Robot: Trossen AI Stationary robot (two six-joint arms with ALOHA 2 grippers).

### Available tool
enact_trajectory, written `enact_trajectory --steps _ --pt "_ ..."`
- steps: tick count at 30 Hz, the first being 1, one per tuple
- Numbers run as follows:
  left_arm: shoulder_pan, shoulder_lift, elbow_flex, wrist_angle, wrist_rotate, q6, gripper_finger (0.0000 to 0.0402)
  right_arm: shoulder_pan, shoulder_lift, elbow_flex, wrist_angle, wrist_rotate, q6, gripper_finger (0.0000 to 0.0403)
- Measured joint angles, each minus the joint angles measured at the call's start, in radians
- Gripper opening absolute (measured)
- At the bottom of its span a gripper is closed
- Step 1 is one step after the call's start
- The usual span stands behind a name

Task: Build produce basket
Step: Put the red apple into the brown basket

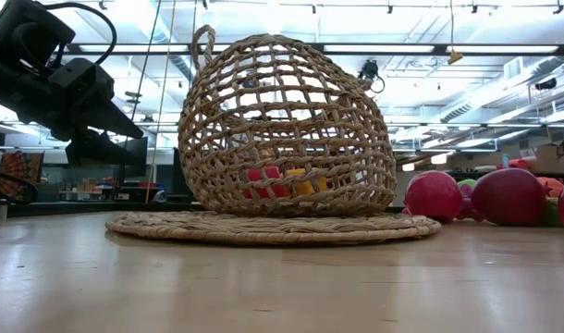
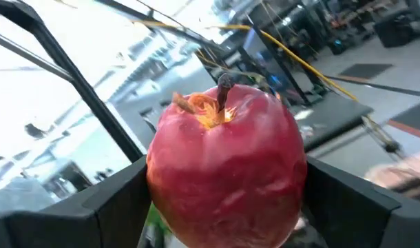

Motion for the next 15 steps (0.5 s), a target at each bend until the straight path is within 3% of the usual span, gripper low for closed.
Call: enact_trajectory --steps 6,15 --pt "0.000 0.000 0.000 0.000 0.000 0.000 0.0357 -0.009 0.017 0.000 0.115 -0.016 0.023 0.0348" --pt "0.000 0.000 0.000 0.000 0.000 0.000 0.0357 -0.070 0.015 0.000 0.082 0.008 -0.035 0.0348"
